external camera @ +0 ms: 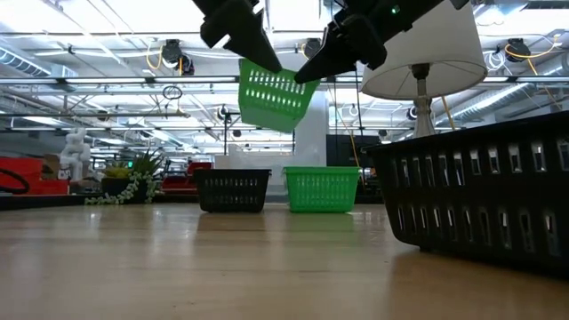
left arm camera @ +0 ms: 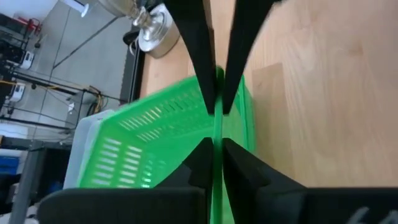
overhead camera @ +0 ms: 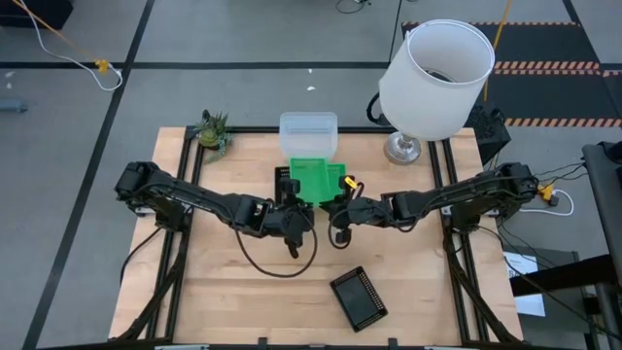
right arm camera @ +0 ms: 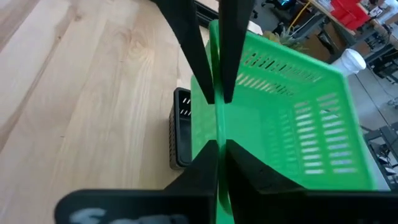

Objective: Stack baskets by color
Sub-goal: Stack the bottom green bin on the top stacked green bin, then stack the bottom black bin on the top stacked black bin

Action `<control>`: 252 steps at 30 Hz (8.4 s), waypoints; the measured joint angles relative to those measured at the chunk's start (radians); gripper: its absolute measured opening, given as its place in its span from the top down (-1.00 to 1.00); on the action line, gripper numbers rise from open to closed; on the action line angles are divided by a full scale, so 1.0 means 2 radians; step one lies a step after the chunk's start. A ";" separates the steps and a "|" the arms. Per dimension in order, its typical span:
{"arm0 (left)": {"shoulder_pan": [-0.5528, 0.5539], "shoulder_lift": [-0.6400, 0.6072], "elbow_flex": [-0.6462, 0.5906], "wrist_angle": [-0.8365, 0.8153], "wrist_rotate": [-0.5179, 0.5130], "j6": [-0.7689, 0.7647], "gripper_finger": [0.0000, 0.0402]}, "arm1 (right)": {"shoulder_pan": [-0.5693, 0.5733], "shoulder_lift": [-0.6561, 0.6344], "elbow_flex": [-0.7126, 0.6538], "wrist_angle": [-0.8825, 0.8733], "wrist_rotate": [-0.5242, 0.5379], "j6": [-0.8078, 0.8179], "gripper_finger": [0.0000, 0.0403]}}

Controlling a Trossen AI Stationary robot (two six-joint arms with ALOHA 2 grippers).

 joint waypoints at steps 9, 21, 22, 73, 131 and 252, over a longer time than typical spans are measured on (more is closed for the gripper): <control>-0.003 -0.001 0.000 0.004 -0.028 -0.056 0.33 | -0.001 -0.007 -0.001 -0.022 0.003 -0.001 0.97; -0.019 -0.028 0.002 -0.083 -0.095 -0.095 0.04 | -0.001 -0.035 0.000 -0.090 0.003 -0.009 0.97; -0.017 -0.032 0.001 -0.106 -0.094 -0.107 0.07 | -0.001 -0.038 0.000 -0.103 0.003 -0.009 0.97; 0.031 -0.101 -0.109 -0.071 -0.010 -0.127 0.54 | -0.059 -0.074 -0.120 0.005 -0.060 -0.004 0.95; 0.031 -0.101 -0.109 -0.045 0.007 -0.114 0.54 | -0.062 -0.049 -0.159 0.072 -0.061 0.002 0.51; -0.138 0.323 0.265 0.156 0.079 -0.276 0.09 | 0.102 -0.344 -0.158 -0.194 -0.023 0.247 0.13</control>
